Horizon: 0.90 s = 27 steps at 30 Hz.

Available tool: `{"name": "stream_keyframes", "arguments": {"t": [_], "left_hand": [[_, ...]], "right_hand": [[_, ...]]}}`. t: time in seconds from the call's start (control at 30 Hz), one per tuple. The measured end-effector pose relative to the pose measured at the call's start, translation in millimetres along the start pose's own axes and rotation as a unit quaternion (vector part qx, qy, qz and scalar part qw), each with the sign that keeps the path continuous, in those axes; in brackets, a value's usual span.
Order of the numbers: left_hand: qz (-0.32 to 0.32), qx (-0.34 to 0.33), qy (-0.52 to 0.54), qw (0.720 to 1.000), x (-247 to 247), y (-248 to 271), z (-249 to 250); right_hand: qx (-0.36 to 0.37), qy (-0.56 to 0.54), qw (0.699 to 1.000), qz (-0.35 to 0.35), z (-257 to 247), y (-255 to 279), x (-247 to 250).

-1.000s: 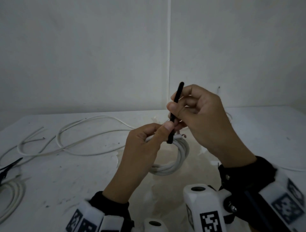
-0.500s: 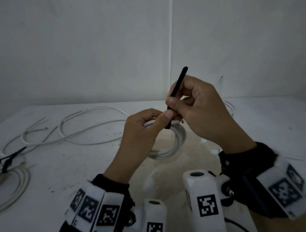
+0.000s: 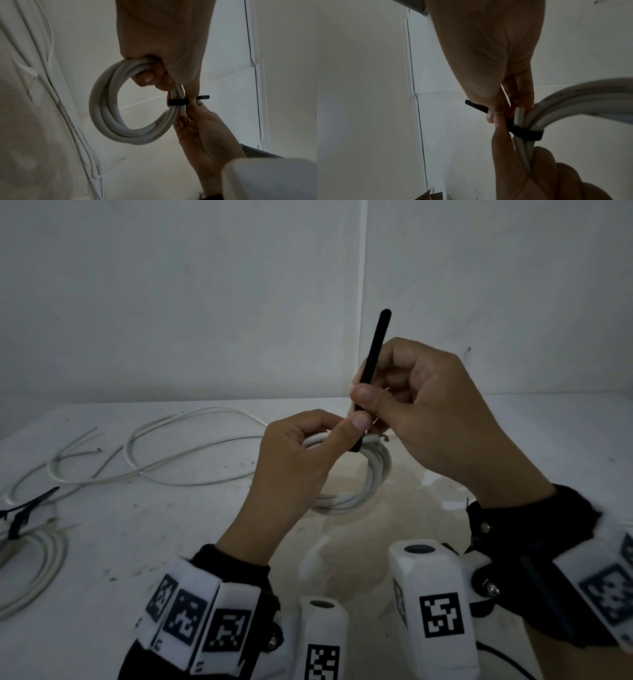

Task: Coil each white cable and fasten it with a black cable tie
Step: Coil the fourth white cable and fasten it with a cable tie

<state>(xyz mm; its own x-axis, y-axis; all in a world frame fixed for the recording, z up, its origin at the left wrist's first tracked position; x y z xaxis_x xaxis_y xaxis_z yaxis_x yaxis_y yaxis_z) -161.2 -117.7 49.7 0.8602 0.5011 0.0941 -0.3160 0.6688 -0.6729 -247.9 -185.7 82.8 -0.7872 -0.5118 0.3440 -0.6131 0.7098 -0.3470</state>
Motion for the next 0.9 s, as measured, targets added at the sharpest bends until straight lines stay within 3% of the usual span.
{"name": "stream_keyframes", "arguments": {"t": [0.33,0.53,0.73,0.9], "left_hand": [[0.005,-0.033,-0.036,0.999,-3.2,1.7,3.5],[0.005,-0.014,-0.004,1.000,-4.4,2.6,0.7],[-0.009,-0.046,-0.003,0.999,-3.3,1.7,5.8],[-0.005,-0.059,-0.025,0.998,3.0,-0.5,7.5]], "right_hand": [[-0.001,0.002,0.997,0.072,1.9,-0.5,1.8],[0.001,-0.029,0.998,0.051,-2.6,-0.2,3.6],[-0.020,-0.029,0.997,0.067,-1.8,1.0,4.5],[0.020,-0.046,0.994,0.096,-5.6,3.7,3.4]]}}
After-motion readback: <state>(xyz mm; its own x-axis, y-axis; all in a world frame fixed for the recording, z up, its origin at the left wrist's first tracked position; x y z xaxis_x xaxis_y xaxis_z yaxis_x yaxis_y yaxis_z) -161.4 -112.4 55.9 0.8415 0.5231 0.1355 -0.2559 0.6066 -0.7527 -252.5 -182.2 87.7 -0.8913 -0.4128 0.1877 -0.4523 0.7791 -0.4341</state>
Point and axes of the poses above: each hand's wrist, its own y-axis away from the middle knuckle, its own x-axis out of the back of the hand, z = x × y, the point moved 6 cm from there along -y, towards the middle knuckle, and after that the axes turned 14 degrees about -x, right-handed, at the moved point
